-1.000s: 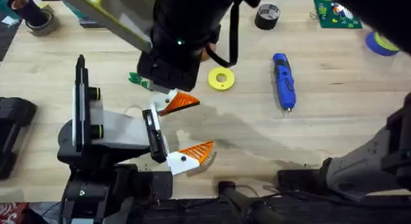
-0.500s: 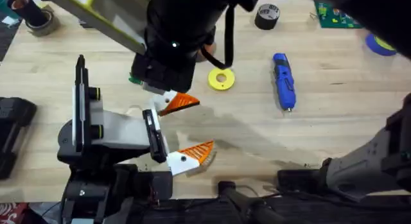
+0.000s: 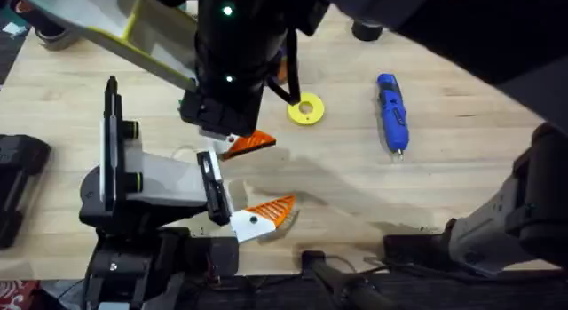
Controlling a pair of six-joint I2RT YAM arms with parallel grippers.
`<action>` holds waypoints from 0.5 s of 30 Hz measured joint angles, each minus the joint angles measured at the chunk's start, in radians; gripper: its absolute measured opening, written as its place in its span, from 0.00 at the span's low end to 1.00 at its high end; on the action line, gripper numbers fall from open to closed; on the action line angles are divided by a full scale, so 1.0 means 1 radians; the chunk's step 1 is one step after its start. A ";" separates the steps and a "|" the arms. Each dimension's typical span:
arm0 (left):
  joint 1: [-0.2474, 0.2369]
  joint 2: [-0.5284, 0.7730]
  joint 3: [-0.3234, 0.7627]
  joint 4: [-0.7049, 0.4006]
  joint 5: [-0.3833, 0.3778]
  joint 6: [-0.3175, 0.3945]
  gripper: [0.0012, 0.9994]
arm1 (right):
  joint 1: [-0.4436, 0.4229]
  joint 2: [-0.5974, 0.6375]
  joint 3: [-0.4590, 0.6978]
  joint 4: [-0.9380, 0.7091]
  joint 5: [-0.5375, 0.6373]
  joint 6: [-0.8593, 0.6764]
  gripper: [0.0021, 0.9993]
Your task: Pick up the gripper from the table and insert it into the empty holder that is missing its gripper. Then pick up a screw, insert it into the mounting hole, and use the screwdriver to tighten it. Finally, clean up the table by picking up the vegetable and placing it into the bucket.
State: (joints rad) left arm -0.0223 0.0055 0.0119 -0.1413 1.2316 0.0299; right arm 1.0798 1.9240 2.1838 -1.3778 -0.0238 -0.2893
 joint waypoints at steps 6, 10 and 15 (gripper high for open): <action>0.000 0.000 0.000 0.000 0.000 0.000 0.99 | 0.000 0.000 0.000 -0.014 0.000 0.000 0.00; 0.000 0.000 0.000 0.000 0.000 0.000 0.99 | 0.000 0.000 -0.001 -0.015 0.000 0.000 0.00; 0.000 0.000 0.000 0.000 0.000 0.000 0.99 | 0.000 0.000 -0.016 -0.014 0.000 0.000 0.00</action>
State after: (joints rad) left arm -0.0223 0.0055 0.0120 -0.1413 1.2316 0.0299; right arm 1.0798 1.9240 2.1676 -1.3919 -0.0238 -0.2893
